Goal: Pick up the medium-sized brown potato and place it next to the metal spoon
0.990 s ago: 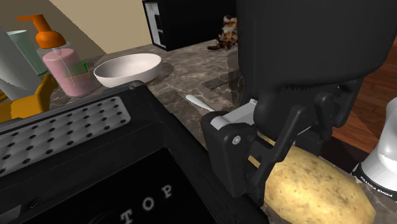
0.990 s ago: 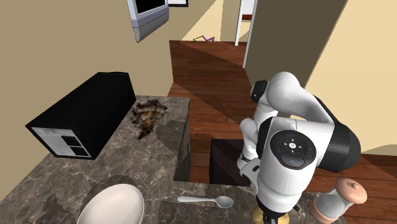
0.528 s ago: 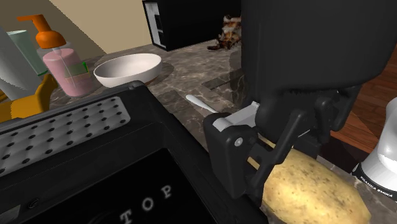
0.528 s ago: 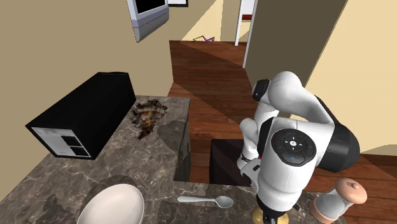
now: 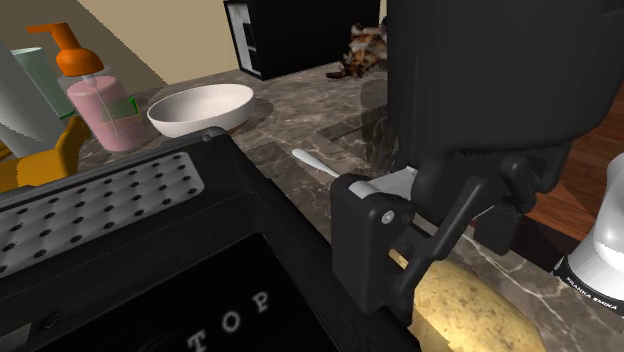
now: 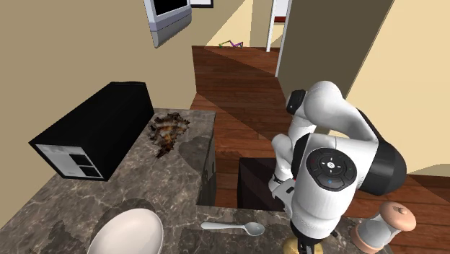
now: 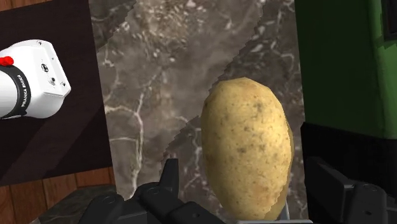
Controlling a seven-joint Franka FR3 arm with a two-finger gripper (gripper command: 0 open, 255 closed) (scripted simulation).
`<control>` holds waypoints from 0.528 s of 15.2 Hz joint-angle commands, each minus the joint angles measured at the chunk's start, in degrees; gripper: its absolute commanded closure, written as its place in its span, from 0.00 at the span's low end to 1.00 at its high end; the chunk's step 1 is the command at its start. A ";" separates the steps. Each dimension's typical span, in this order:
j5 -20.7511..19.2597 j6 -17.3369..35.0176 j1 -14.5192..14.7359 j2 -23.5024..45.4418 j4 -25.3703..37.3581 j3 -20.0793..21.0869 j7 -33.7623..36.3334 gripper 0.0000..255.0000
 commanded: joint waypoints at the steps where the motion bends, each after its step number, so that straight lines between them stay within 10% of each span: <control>1: -0.21 1.12 0.15 1.58 -0.60 0.41 0.15 0.00; 8: -2.58 -6.66 0.44 5.94 10.89 1.06 2.34 0.00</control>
